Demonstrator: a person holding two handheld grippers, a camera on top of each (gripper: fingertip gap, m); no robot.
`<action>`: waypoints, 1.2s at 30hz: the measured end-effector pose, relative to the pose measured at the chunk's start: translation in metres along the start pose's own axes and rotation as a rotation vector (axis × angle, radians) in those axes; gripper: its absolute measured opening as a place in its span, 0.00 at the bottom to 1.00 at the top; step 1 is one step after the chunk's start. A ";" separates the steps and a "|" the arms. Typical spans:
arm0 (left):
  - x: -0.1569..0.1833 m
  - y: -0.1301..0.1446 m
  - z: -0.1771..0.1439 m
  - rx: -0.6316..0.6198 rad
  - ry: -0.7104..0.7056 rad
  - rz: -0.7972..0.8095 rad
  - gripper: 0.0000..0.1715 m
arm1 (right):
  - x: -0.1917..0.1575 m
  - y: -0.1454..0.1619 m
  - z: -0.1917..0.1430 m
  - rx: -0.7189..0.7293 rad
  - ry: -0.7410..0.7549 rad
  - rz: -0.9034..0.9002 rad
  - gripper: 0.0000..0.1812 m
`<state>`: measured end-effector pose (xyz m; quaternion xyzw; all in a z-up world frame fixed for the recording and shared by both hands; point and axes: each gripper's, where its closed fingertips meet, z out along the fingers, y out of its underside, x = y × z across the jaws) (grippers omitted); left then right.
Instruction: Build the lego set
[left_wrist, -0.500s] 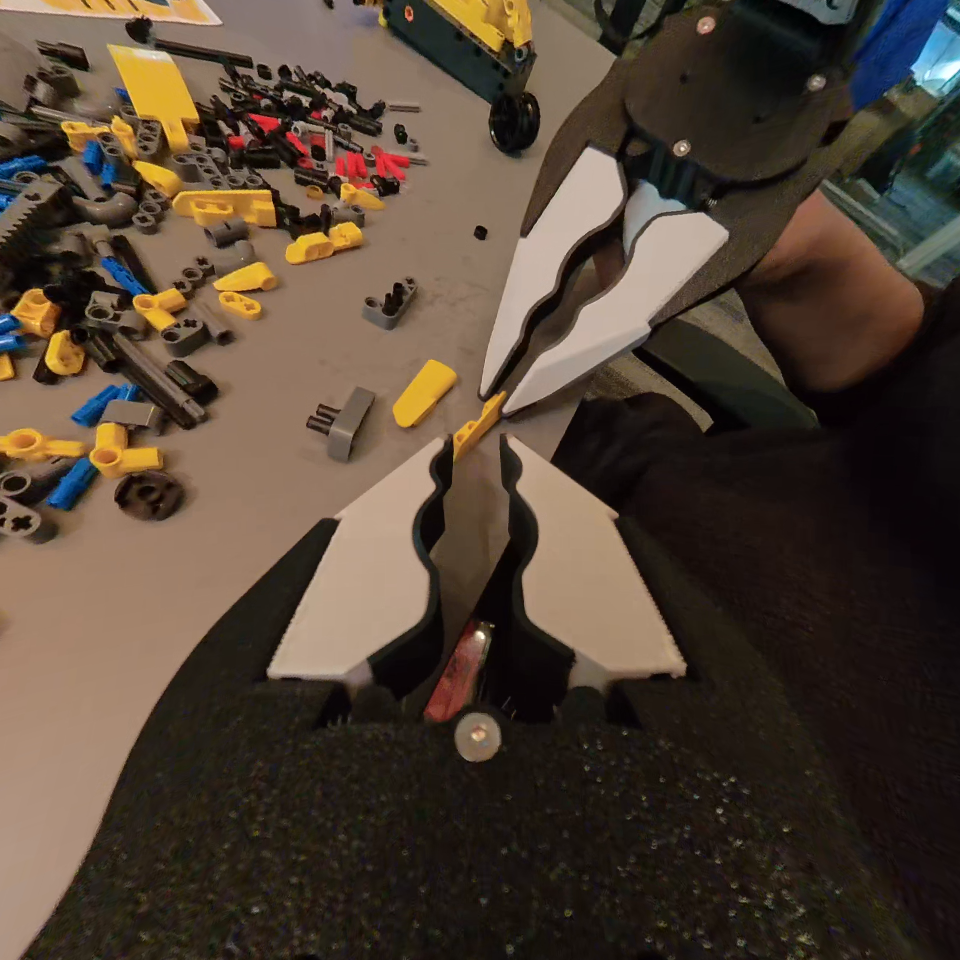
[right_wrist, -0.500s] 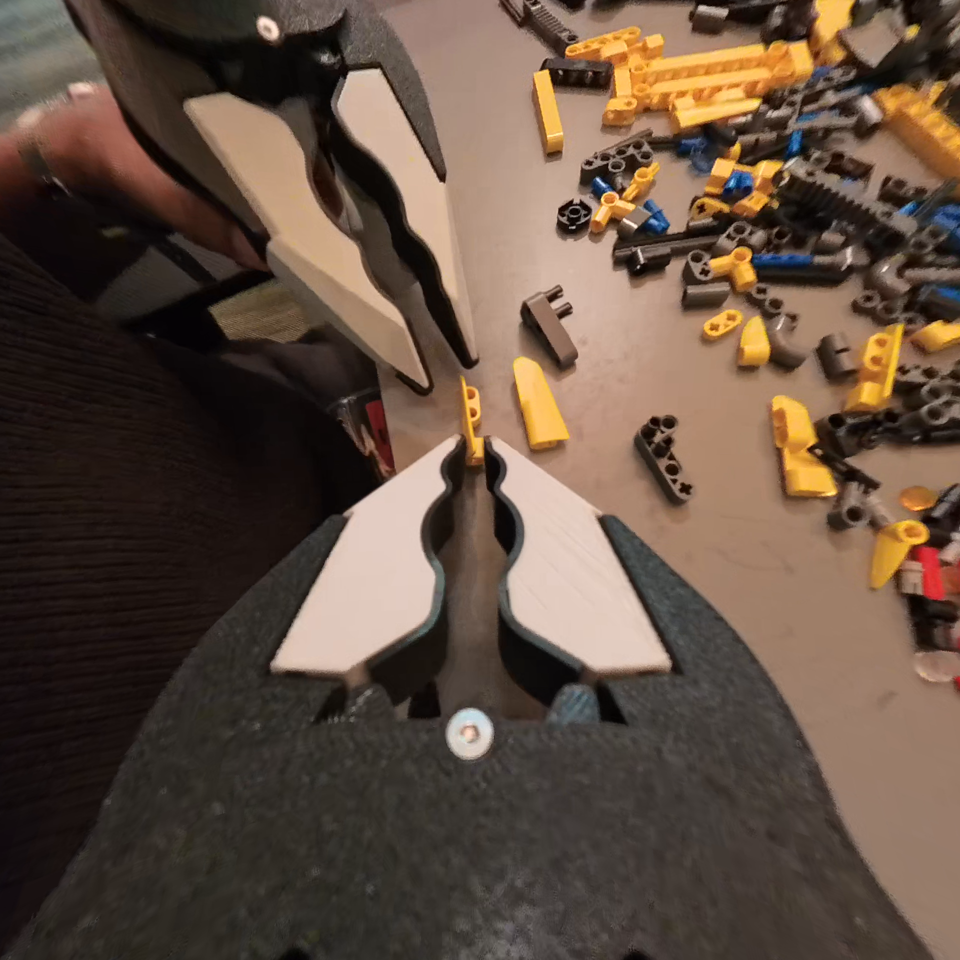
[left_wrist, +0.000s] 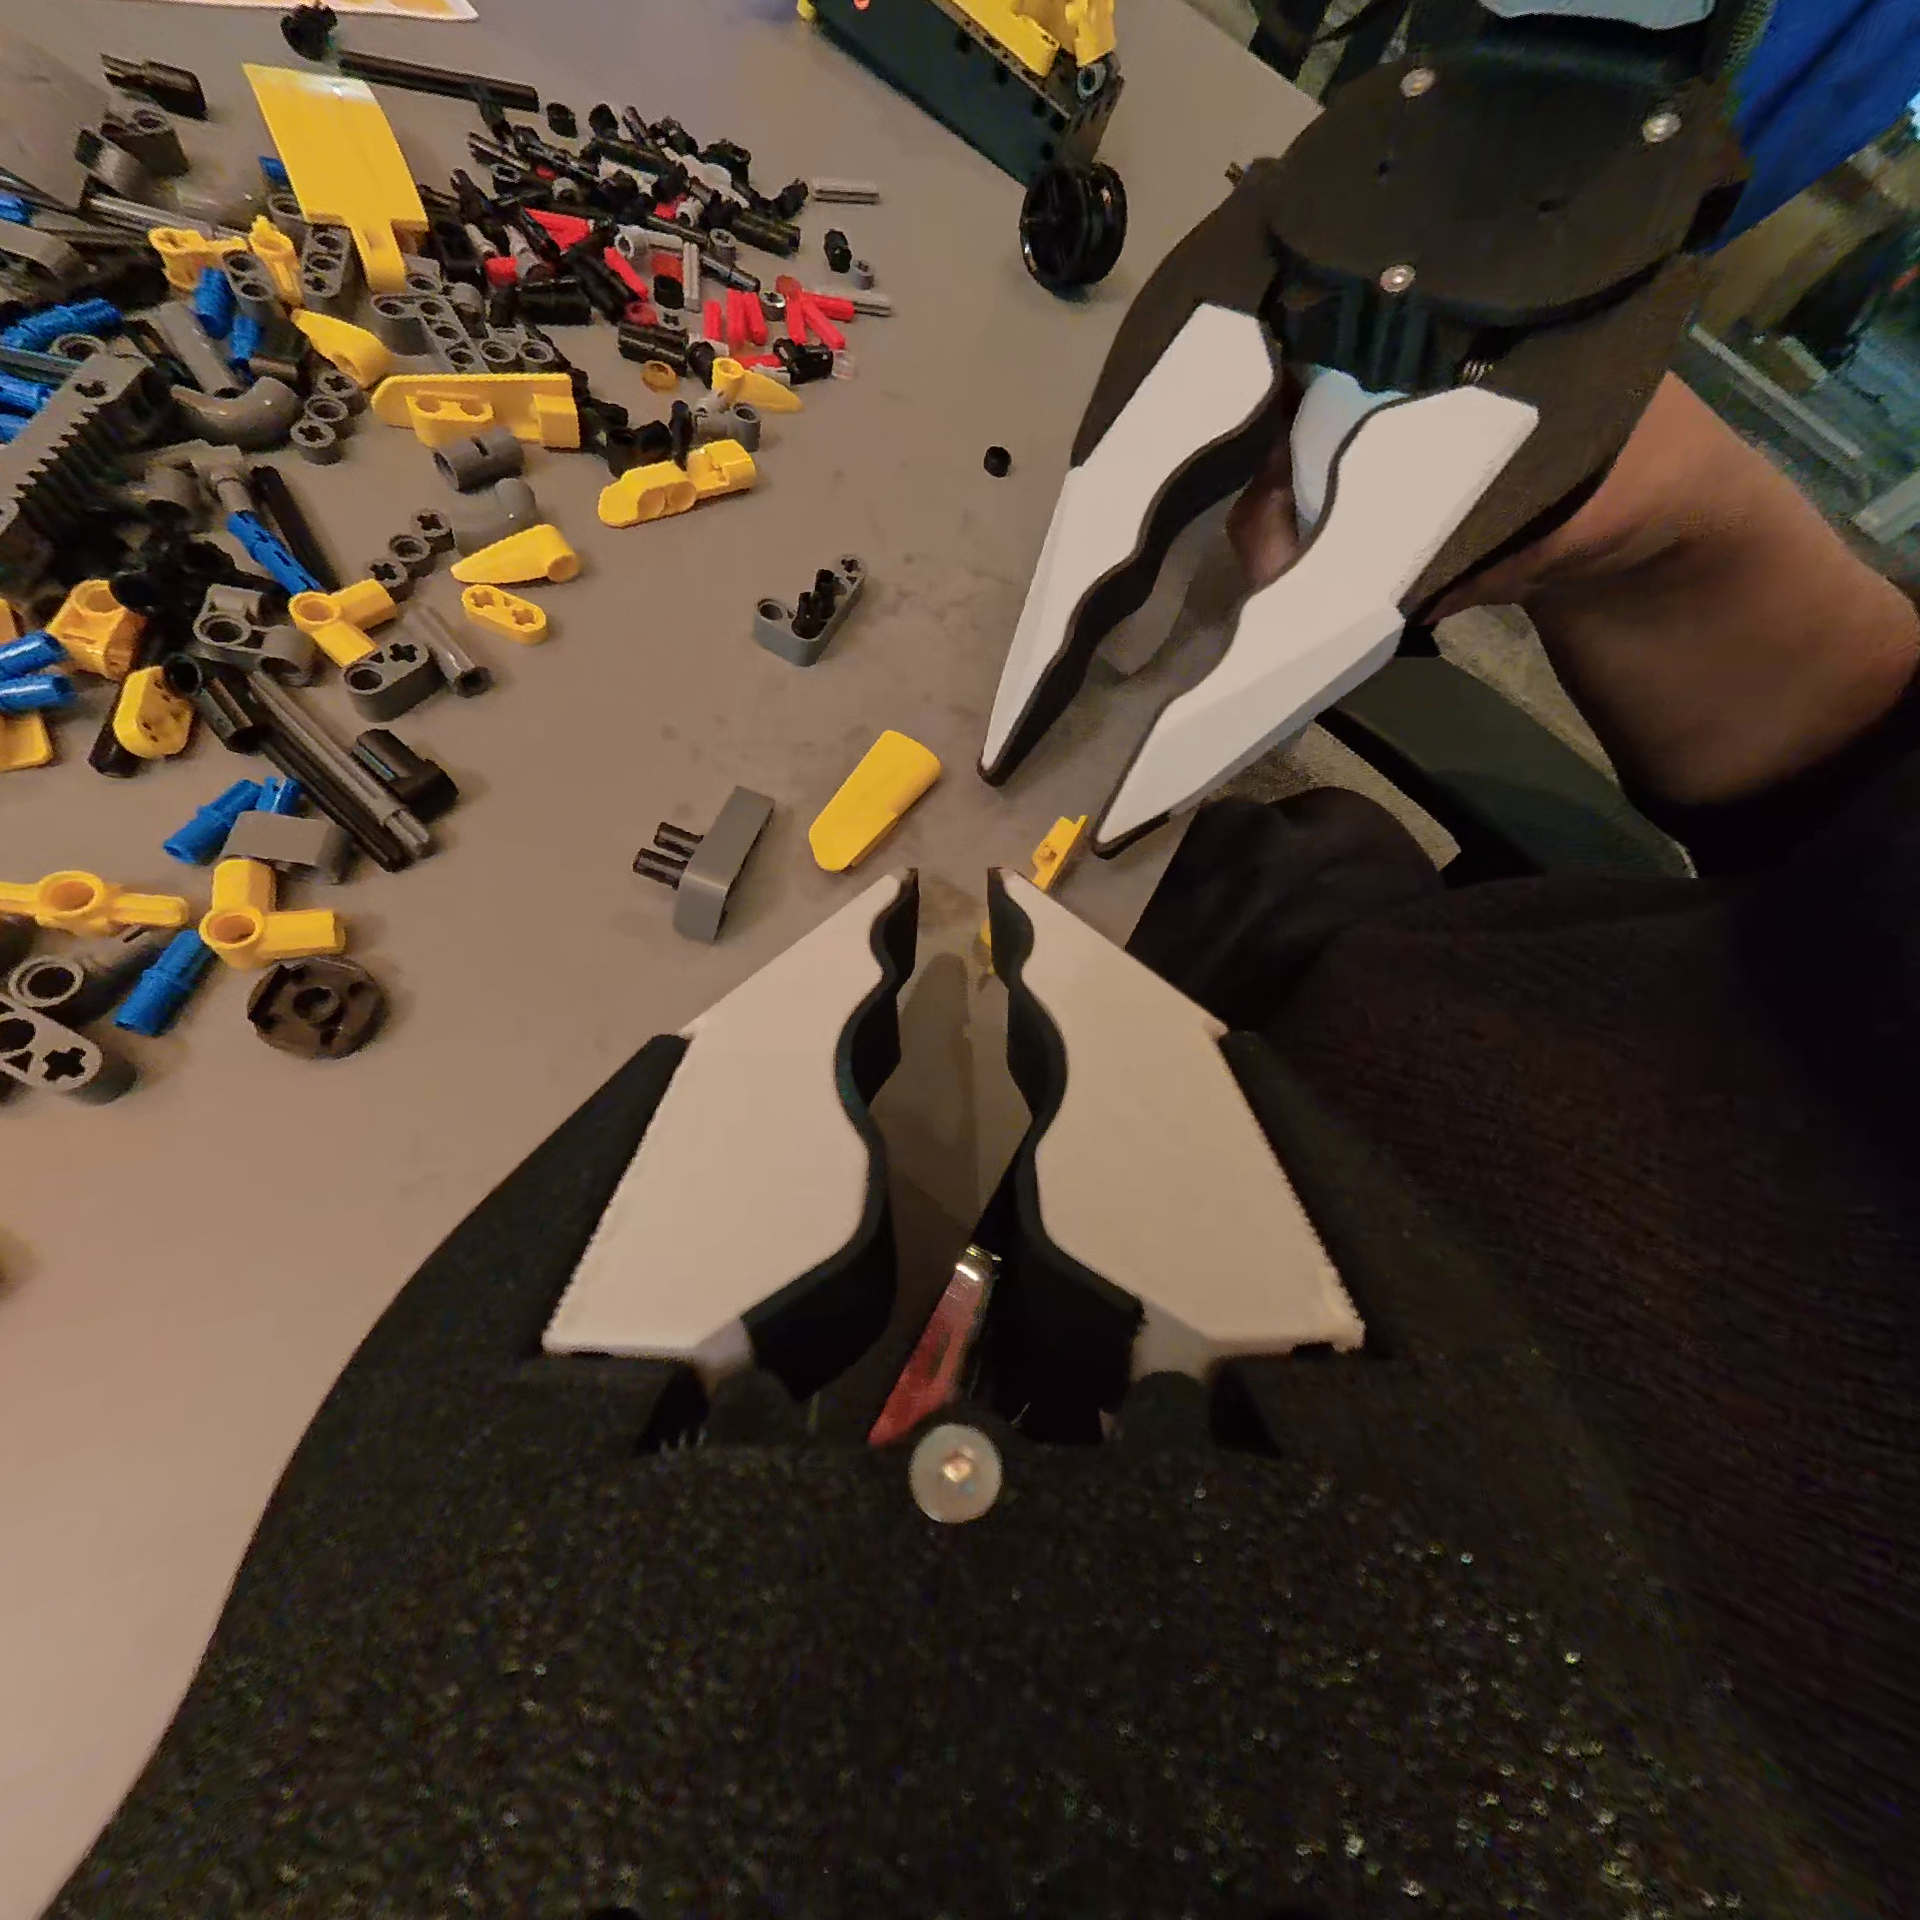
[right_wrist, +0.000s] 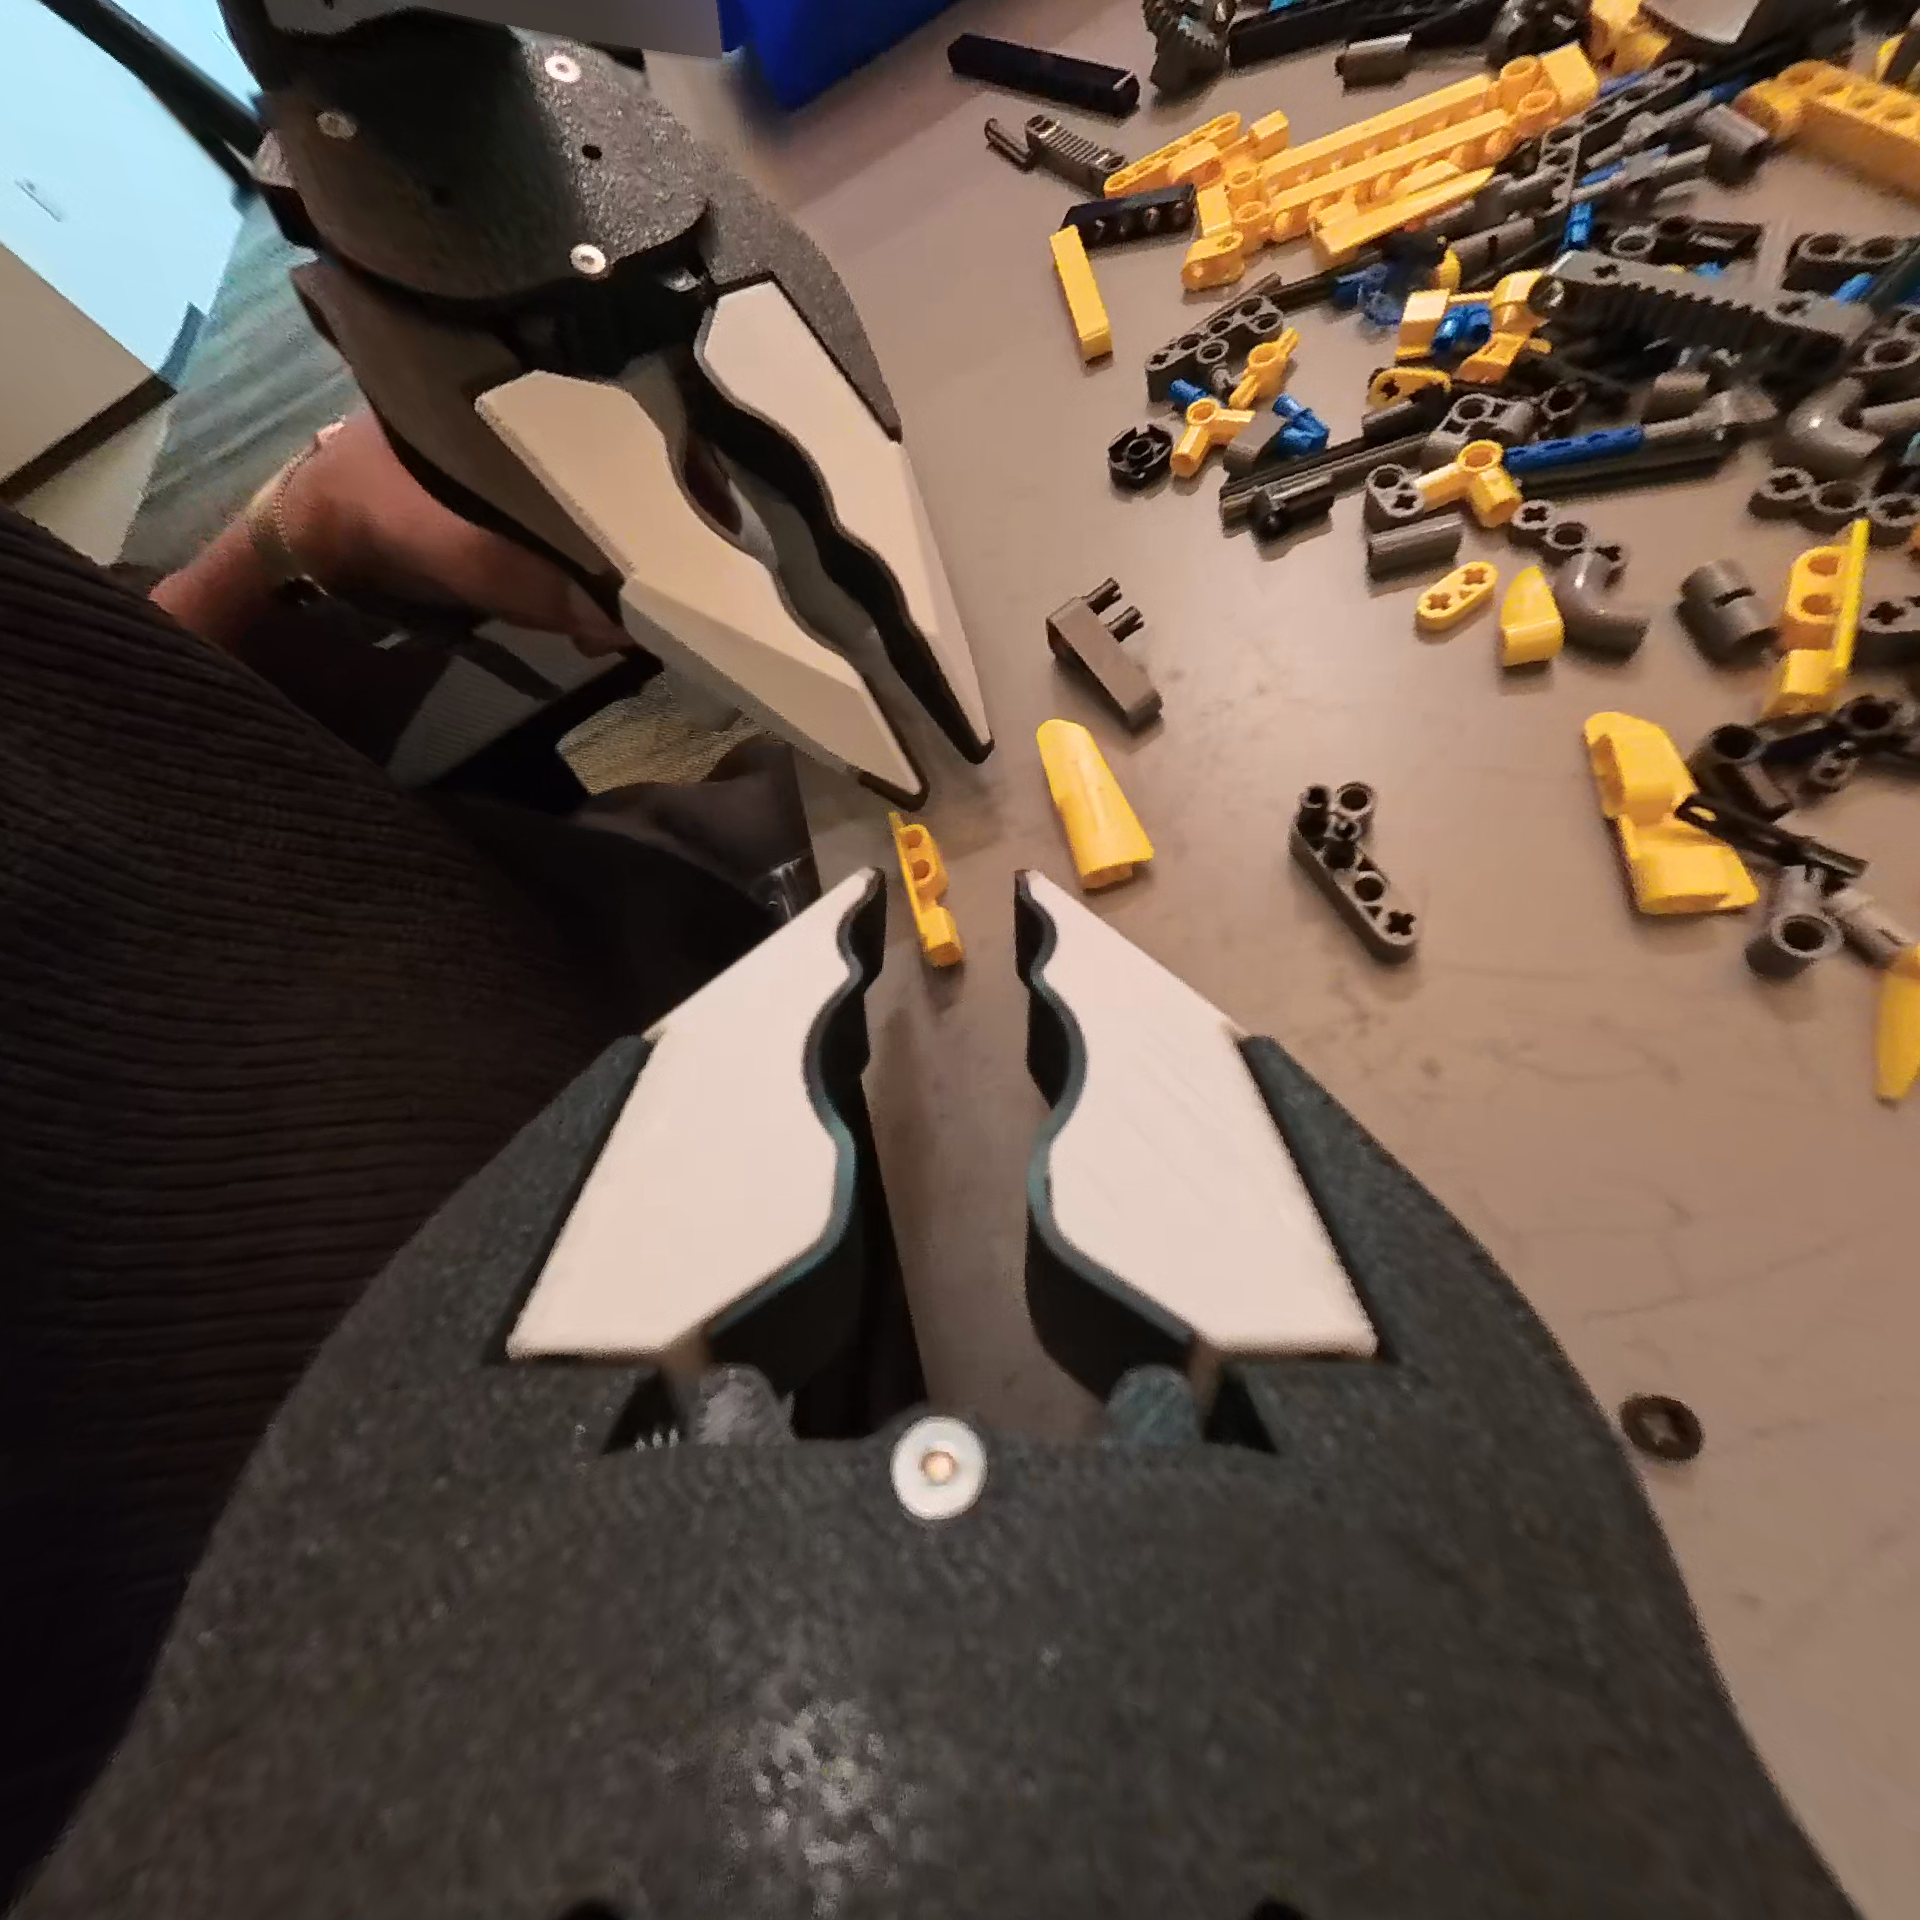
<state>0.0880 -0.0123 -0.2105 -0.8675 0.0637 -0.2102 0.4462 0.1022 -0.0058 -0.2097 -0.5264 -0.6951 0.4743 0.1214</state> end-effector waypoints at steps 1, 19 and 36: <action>0.000 0.000 0.000 0.000 0.002 0.000 0.07 | 0.000 0.000 0.000 0.002 0.009 -0.017 0.14; 0.006 0.010 0.003 -0.104 0.004 0.045 0.04 | -0.005 0.003 0.001 -0.018 -0.109 0.155 0.04; 0.008 0.009 0.006 -0.170 0.148 -0.121 0.03 | 0.007 0.006 -0.004 -0.149 0.178 -0.551 0.19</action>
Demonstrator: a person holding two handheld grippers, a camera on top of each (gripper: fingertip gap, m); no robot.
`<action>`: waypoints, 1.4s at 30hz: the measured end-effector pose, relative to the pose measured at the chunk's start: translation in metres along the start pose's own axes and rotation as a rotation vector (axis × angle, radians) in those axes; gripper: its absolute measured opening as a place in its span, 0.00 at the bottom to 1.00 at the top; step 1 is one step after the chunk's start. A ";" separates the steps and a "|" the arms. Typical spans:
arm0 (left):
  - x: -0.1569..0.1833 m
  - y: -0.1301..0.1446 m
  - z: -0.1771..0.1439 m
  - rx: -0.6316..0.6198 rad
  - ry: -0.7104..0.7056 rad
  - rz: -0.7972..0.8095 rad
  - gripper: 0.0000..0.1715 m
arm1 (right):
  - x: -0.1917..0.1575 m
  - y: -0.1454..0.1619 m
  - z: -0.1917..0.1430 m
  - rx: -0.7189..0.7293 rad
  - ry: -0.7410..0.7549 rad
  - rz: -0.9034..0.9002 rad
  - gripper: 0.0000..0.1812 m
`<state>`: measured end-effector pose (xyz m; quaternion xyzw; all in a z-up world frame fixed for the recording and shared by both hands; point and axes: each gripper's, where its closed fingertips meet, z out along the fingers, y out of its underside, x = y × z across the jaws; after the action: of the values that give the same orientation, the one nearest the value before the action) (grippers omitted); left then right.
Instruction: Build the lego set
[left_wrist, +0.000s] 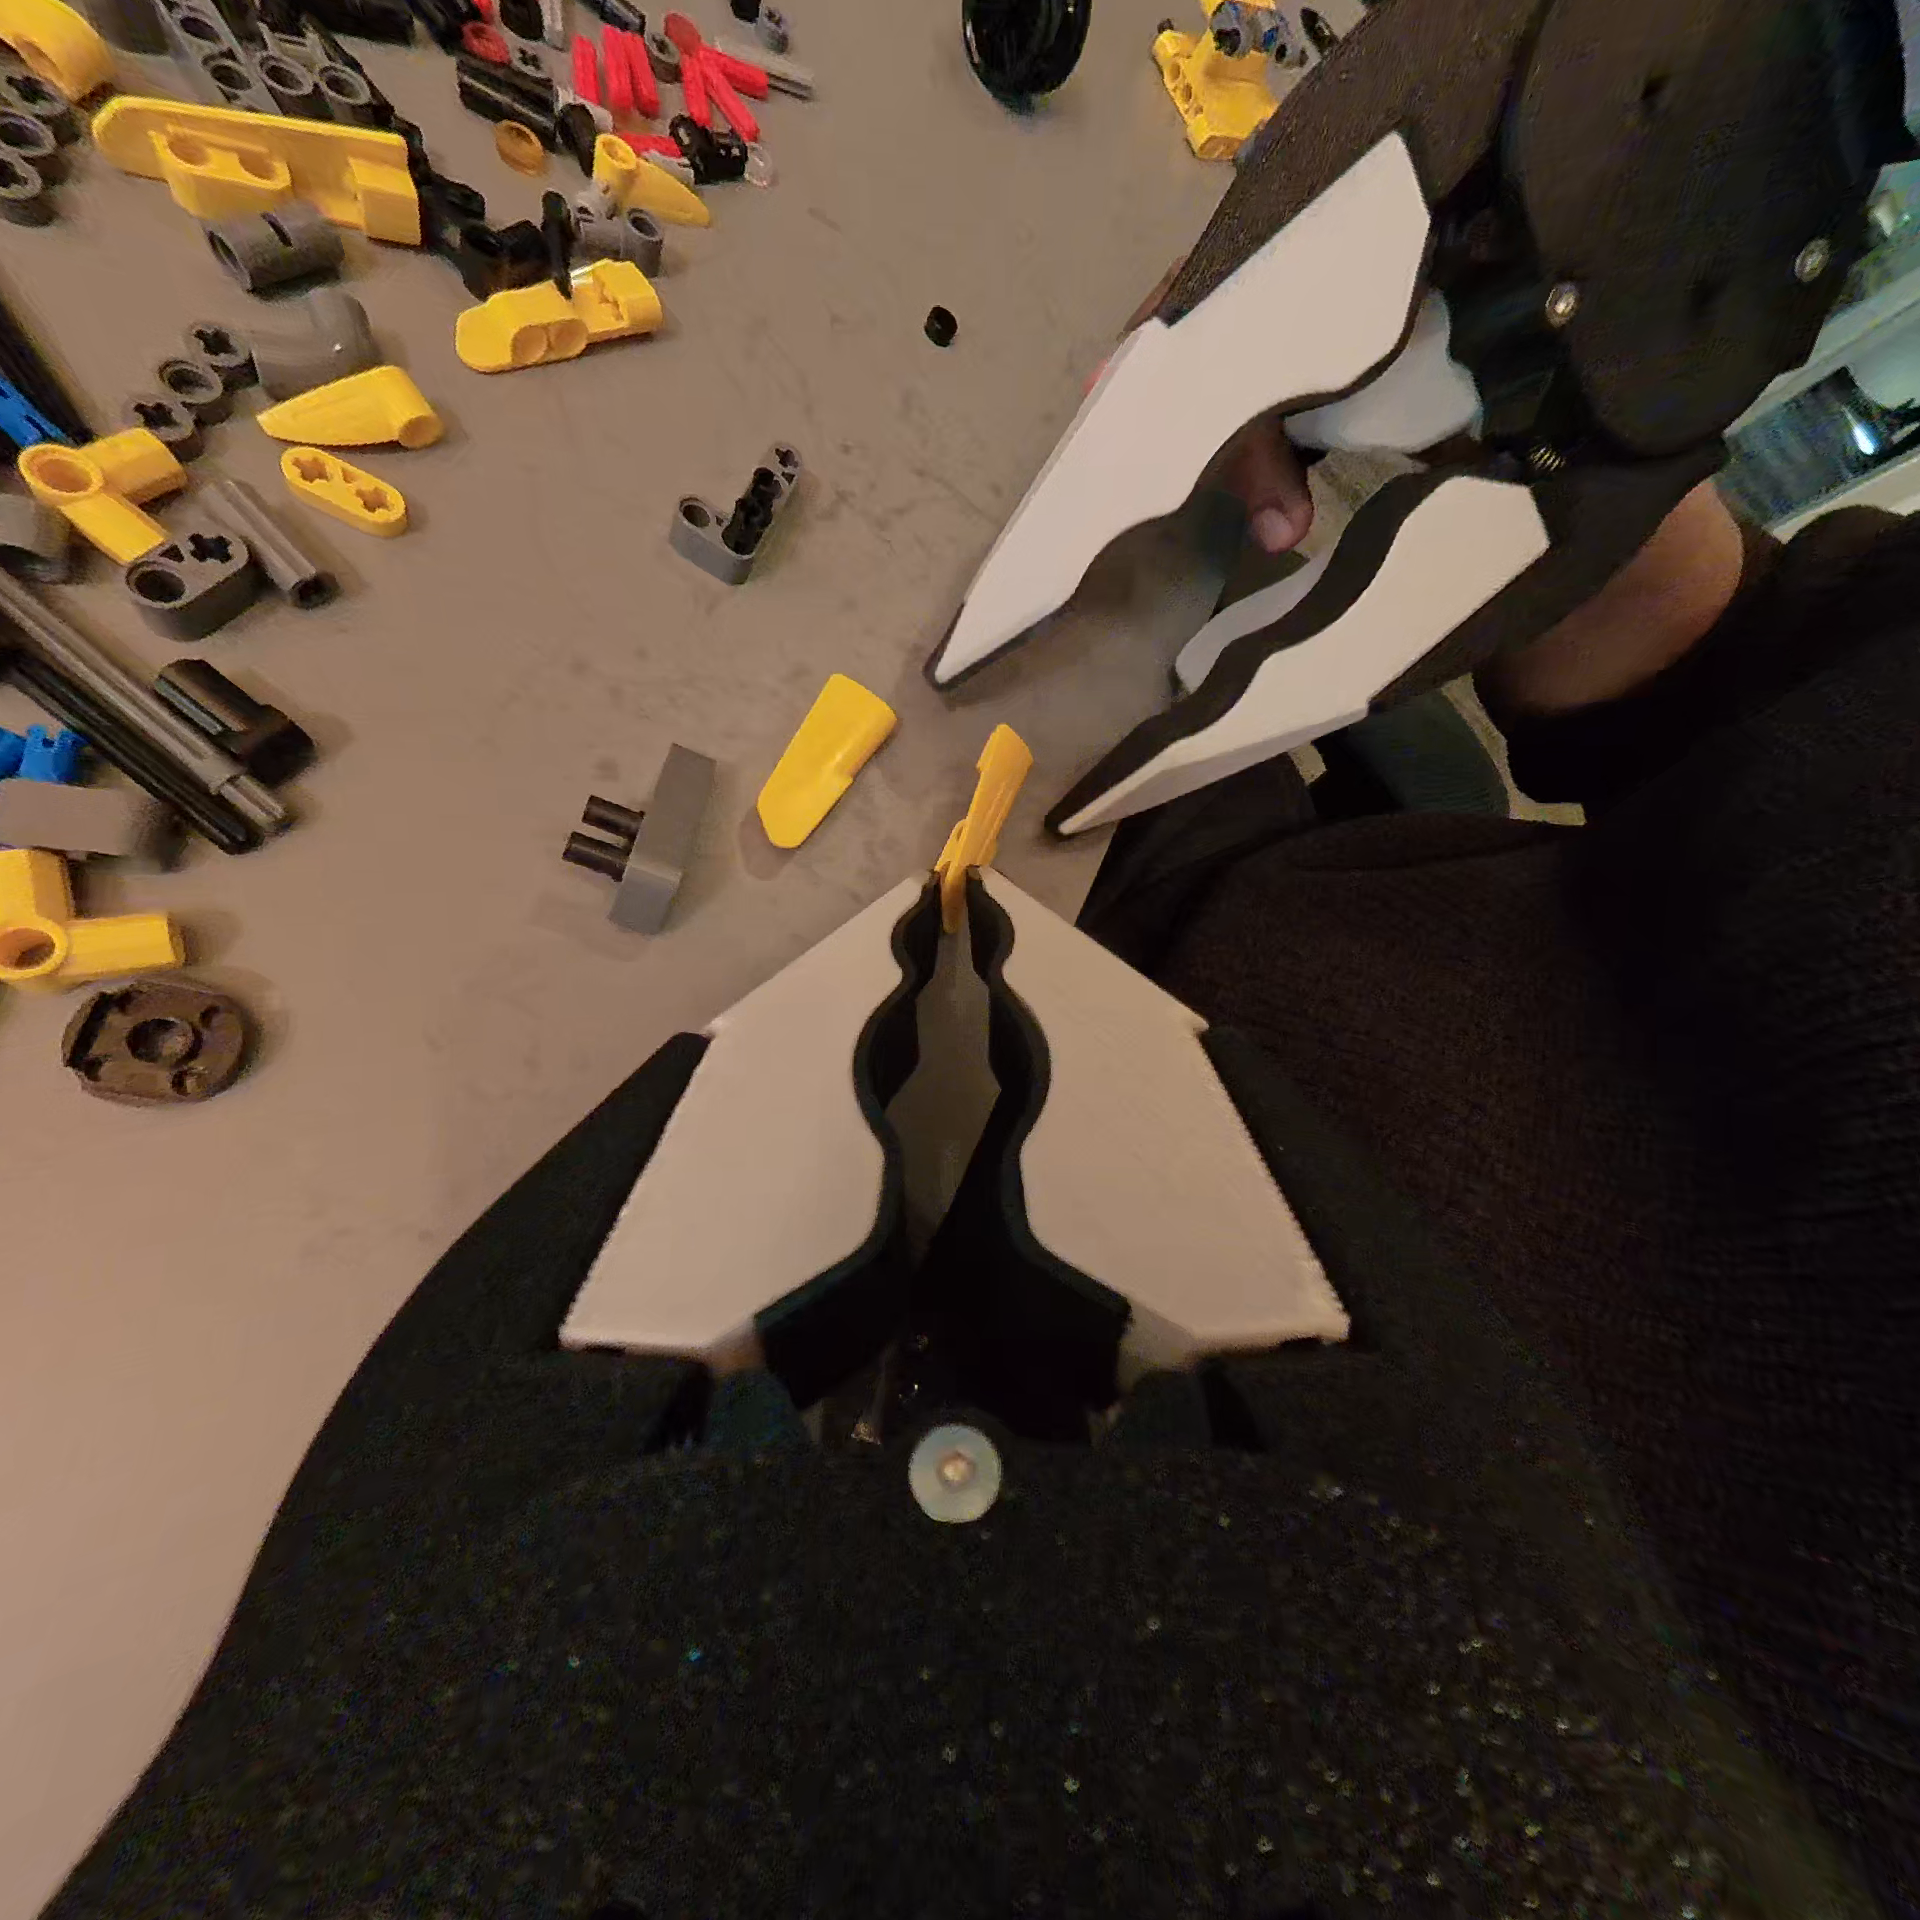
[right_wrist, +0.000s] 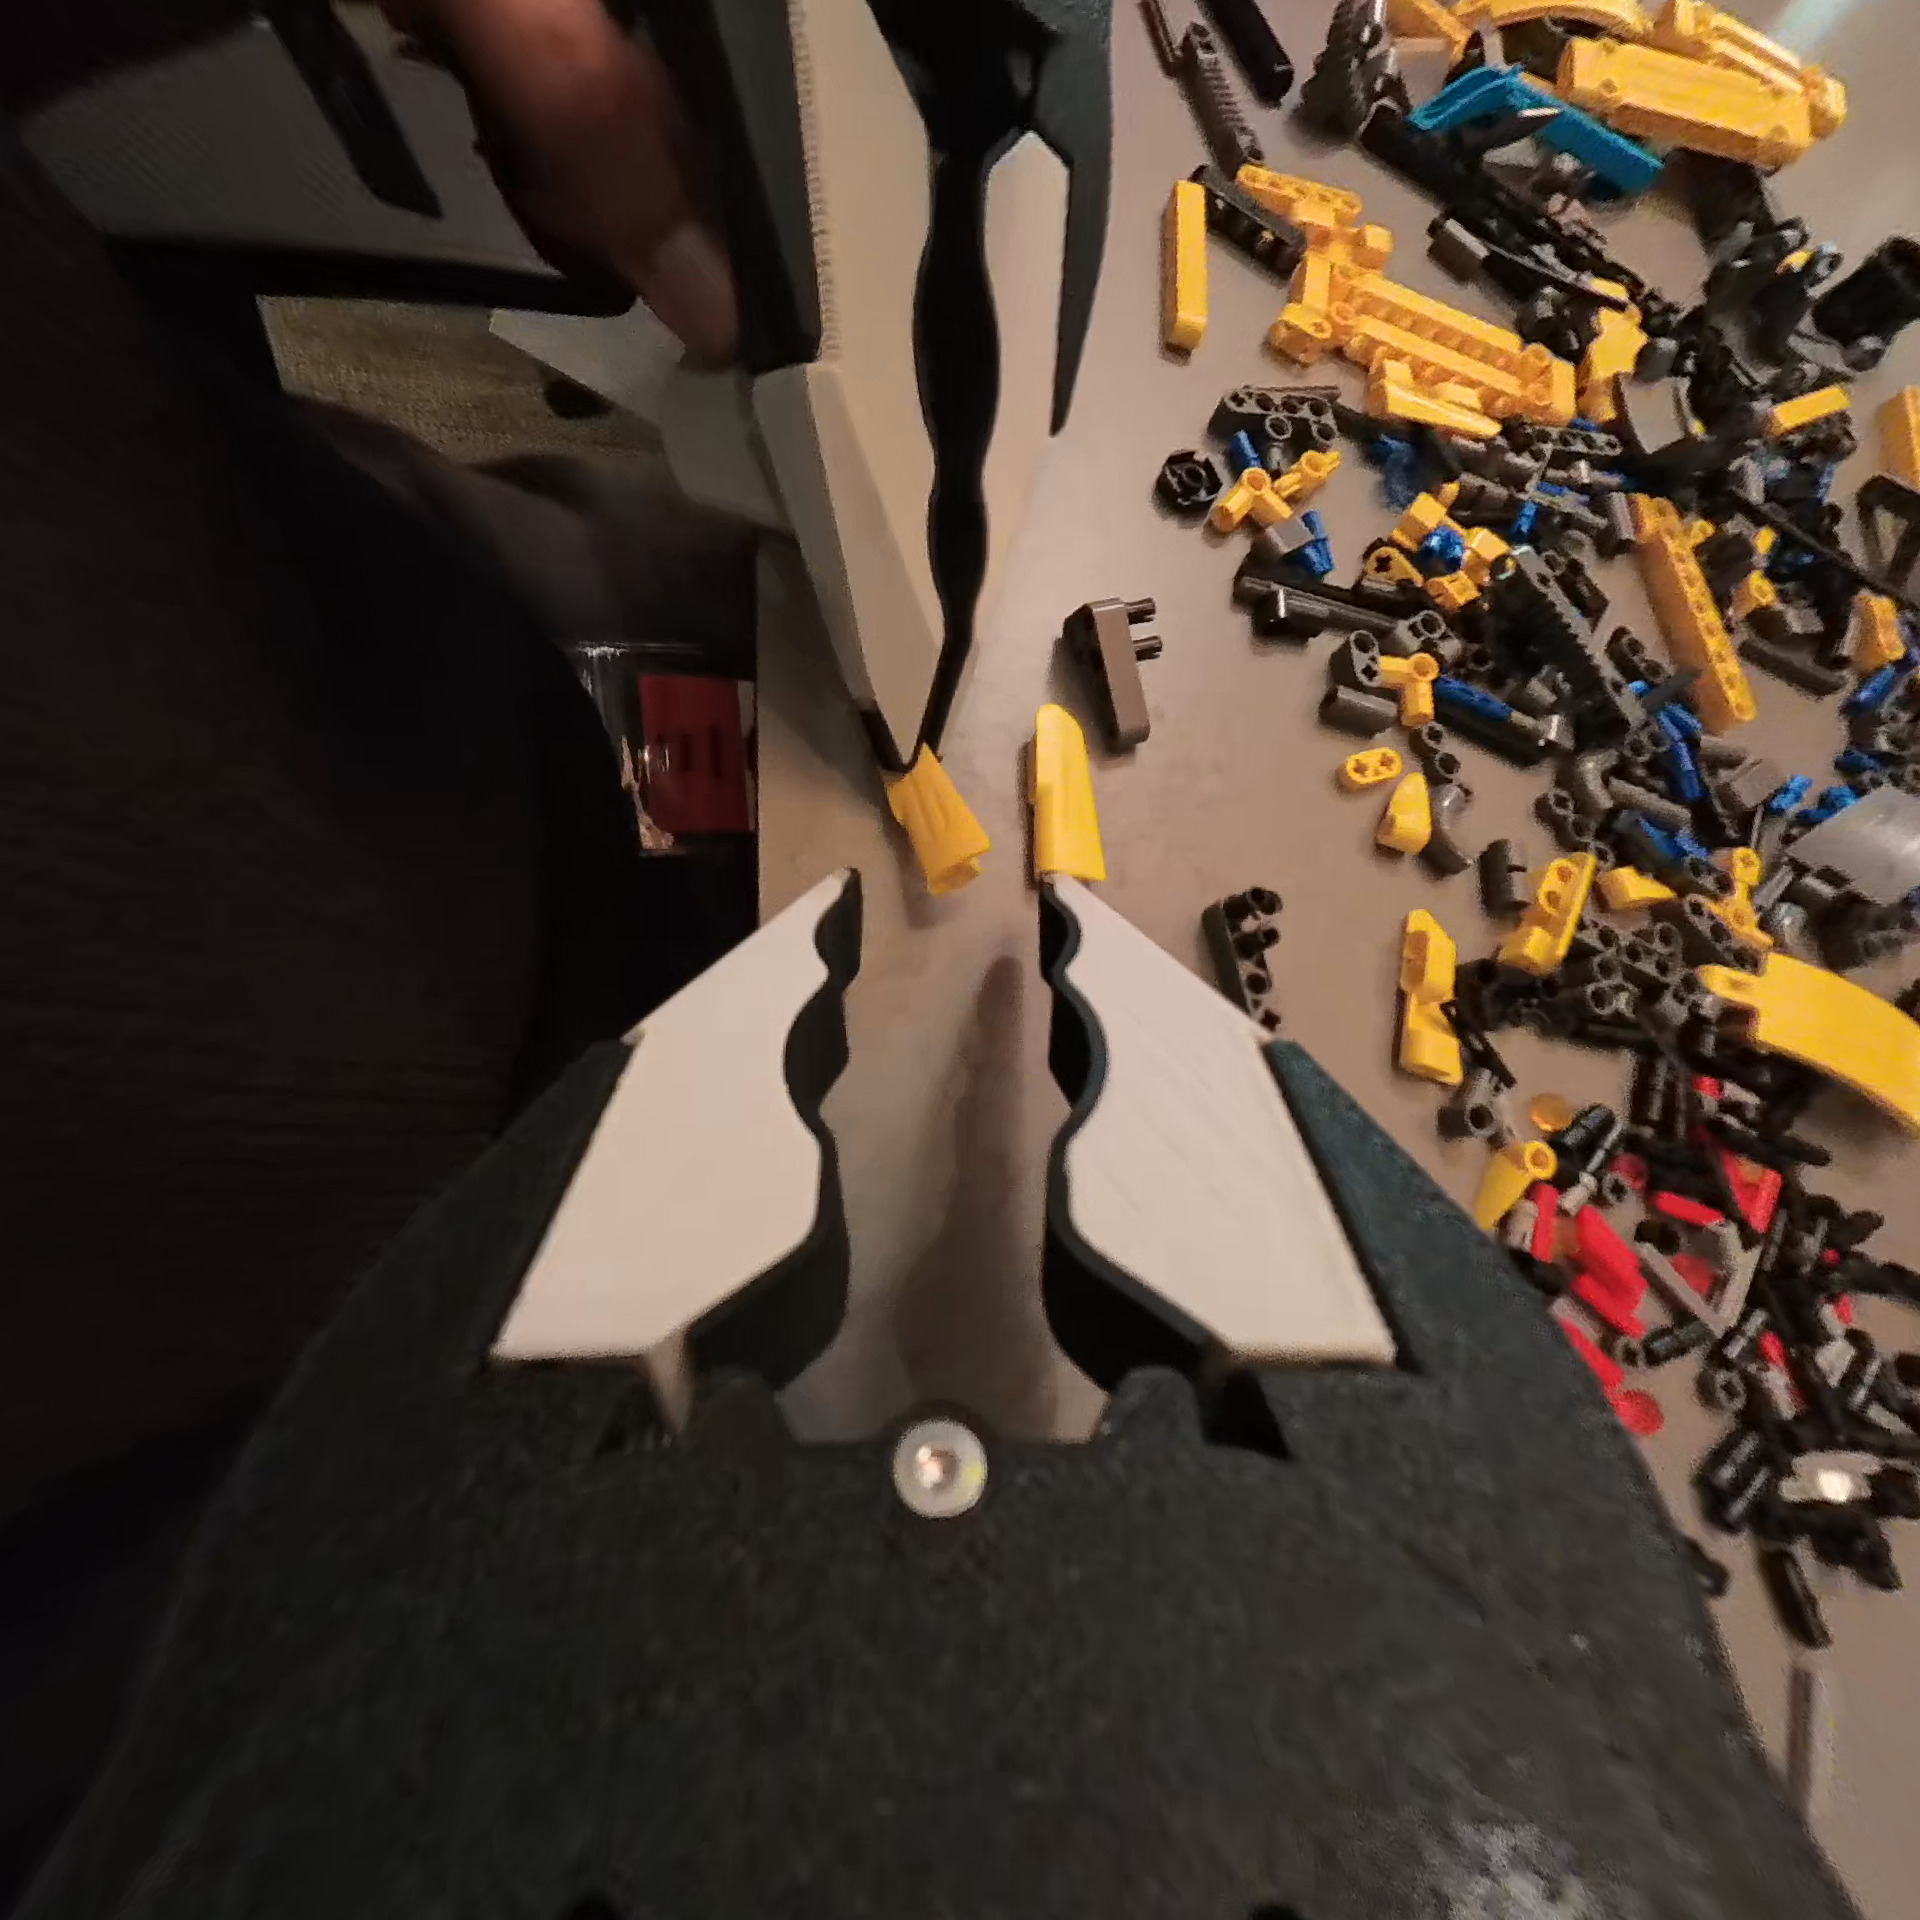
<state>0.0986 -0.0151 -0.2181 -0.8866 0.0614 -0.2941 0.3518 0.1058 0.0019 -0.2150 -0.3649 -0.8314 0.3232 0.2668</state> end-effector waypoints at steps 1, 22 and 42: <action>0.000 0.000 0.000 -0.004 0.003 0.001 0.03 | 0.000 0.000 0.001 0.003 -0.006 -0.014 0.19; -0.004 -0.004 -0.012 0.064 -0.035 0.057 0.04 | -0.002 -0.007 0.008 0.063 -0.069 -0.084 0.15; 0.002 -0.012 -0.024 0.162 -0.037 0.087 0.05 | 0.002 -0.013 -0.002 0.133 -0.054 0.008 0.15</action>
<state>0.0854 -0.0211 -0.1952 -0.8568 0.0694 -0.2662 0.4361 0.1000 -0.0027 -0.2039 -0.3408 -0.8135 0.3886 0.2664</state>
